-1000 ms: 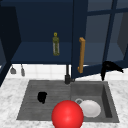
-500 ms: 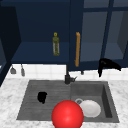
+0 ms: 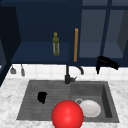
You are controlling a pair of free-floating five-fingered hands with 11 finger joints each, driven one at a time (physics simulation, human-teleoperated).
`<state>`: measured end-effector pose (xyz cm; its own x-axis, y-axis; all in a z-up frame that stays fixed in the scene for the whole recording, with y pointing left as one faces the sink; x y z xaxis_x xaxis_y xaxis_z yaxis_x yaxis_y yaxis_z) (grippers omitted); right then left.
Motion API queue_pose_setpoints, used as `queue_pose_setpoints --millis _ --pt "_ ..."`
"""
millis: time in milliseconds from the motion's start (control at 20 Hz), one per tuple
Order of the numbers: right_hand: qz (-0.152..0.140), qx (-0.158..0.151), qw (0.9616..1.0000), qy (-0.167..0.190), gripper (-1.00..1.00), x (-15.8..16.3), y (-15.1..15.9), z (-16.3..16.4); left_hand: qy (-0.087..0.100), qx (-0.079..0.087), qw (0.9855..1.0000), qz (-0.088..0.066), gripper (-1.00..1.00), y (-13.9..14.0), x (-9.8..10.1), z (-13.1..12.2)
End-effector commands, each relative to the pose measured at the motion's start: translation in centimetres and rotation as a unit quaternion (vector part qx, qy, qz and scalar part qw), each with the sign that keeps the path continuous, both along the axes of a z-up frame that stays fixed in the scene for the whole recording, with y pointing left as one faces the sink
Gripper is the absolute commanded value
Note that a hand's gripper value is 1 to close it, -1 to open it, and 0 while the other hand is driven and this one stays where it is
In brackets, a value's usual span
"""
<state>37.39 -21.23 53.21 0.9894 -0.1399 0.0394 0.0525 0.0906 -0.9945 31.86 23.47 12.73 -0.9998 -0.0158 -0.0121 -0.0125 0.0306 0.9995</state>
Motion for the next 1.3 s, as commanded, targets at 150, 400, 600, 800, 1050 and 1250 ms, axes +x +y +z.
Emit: queue_pose_setpoints --millis 150,400,600,800,1050,1250 --pt "-0.074 -0.008 0.9973 0.001 -1.00 3.4 1.4 -1.3 0.000 0.000 1.0000 0.000 0.00 0.0 0.0 0.0" --pt "-0.119 -0.013 0.9924 -0.028 -1.00 -0.9 0.6 -0.9 0.000 0.000 1.0000 0.000 0.00 0.0 0.0 0.0" --pt "-0.081 -0.015 0.9966 -0.001 -1.00 -3.8 0.5 -2.2 0.000 0.000 1.0000 0.000 0.00 0.0 0.0 0.0" --pt "-0.055 -0.012 0.9984 -0.003 -1.00 -6.2 0.3 -3.8 0.000 0.000 1.0000 0.000 0.00 0.0 0.0 0.0" --pt "-0.014 -0.010 0.9998 -0.004 -1.00 -8.2 0.1 -6.8 0.000 0.000 1.0000 0.000 0.00 0.0 0.0 0.0" --pt "0.017 -0.021 0.9996 -0.003 -1.00 -8.2 0.2 -9.0 0.000 0.000 1.0000 0.000 0.00 0.0 0.0 0.0"
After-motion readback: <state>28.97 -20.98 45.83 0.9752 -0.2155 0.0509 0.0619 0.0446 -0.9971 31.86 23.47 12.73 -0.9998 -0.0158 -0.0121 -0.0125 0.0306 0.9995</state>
